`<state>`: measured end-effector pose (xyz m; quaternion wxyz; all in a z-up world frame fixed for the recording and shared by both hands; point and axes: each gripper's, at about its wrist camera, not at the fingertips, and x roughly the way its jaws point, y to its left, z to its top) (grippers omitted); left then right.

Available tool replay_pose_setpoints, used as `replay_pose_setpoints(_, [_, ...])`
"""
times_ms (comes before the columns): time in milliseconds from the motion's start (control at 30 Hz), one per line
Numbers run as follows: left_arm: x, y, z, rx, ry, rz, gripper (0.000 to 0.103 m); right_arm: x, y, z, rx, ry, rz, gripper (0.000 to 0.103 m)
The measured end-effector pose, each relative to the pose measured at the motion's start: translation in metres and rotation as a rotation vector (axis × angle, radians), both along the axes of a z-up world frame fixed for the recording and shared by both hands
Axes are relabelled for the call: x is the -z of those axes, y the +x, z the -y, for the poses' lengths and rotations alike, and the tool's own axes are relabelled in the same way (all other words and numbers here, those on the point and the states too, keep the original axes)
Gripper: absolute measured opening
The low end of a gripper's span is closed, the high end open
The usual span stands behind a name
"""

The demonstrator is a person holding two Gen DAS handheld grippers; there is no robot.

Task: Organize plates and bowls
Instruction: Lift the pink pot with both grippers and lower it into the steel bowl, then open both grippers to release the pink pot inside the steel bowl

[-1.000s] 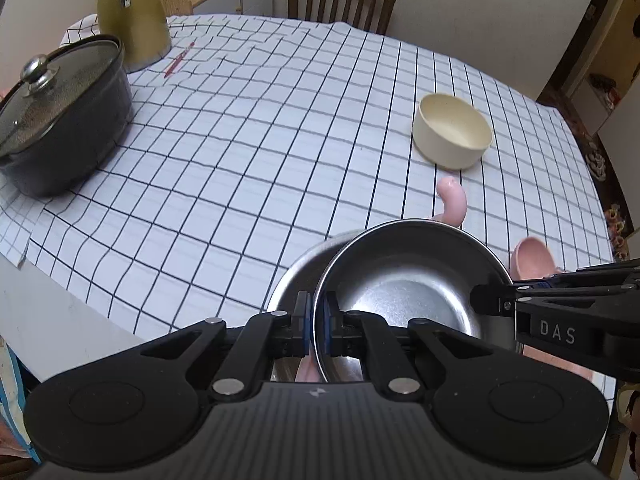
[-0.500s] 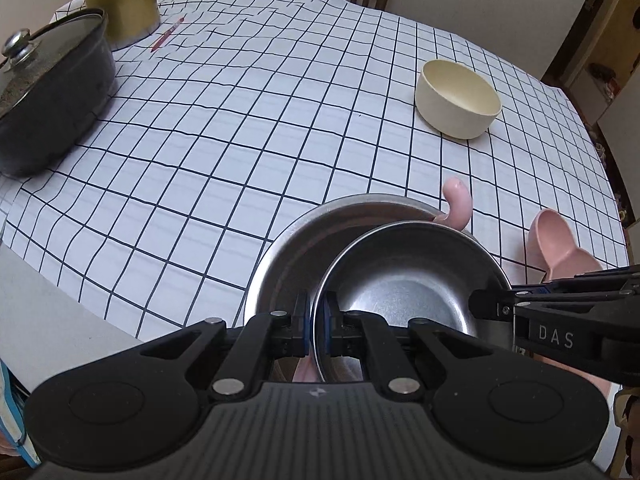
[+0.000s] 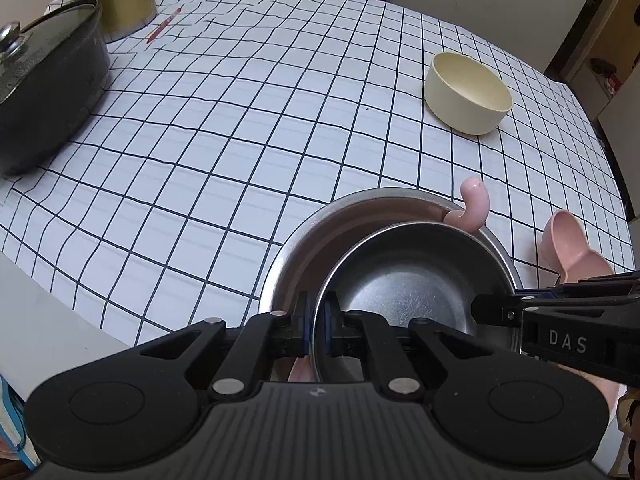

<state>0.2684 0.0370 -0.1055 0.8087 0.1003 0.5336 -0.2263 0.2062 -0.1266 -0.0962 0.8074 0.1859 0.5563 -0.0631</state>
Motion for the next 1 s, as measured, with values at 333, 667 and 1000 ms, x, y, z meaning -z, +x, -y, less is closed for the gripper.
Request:
replay_pose_setpoints(333, [0.001,0.006,-0.001,0.025,-0.01,-0.02,0.006,-0.005,0.003,0.003,0.006,0.009,-0.004,0.028])
replay_pose_setpoints(667, [-0.016,0.0,-0.001,0.08,-0.013,0.031,0.007,-0.015,0.0,0.007,0.011,-0.013,-0.003,0.037])
replay_pose_setpoints(1000, [-0.05,0.005,-0.003,0.091,-0.055,0.098,0.012,-0.047,0.001,0.005,-0.022,-0.029,0.07,0.055])
